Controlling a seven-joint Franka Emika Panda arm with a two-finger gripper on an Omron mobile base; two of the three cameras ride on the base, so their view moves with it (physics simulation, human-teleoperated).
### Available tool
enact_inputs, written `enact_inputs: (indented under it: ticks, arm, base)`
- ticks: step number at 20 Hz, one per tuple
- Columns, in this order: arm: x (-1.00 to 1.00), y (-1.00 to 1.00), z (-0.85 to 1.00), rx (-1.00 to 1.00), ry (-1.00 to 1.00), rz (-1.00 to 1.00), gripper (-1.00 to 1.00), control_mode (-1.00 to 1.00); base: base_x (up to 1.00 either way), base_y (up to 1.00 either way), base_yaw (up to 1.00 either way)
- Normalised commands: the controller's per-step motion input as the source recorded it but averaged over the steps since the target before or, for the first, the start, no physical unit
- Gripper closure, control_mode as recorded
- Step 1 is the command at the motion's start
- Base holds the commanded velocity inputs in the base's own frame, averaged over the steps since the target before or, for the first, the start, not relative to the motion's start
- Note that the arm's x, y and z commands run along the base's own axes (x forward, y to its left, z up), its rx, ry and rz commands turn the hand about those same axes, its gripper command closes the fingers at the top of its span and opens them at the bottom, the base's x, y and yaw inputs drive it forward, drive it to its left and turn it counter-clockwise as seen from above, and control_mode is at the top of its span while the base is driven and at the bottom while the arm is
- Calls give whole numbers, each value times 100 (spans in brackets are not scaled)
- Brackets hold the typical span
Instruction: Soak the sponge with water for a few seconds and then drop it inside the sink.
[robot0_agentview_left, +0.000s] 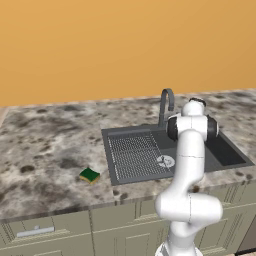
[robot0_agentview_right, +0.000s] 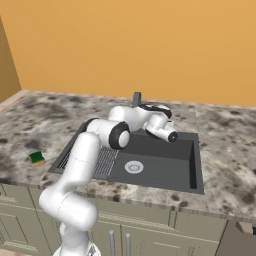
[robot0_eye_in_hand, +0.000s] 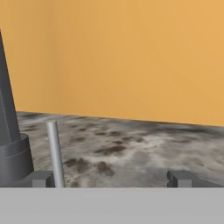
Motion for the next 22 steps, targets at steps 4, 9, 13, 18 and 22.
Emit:
enact_inputs:
  ticks: [4, 9, 13, 18, 22]
  arm:
    - [7, 0, 0, 0, 0, 0, -100, -100]
    - [0, 0, -1, 0, 0, 0, -100, -100]
    - [0, 3, -6, 0, 0, 0, -100, -100]
    - [3, 11, -10, 0, 0, 0, -100, -100]
    - [2, 22, -11, 2, 0, 1, -100, -100]
  base:
    - [0, 0, 0]
    - [0, 0, 0]
    - [0, 0, 0]
    - [0, 0, 0]
    - [0, 0, 0]
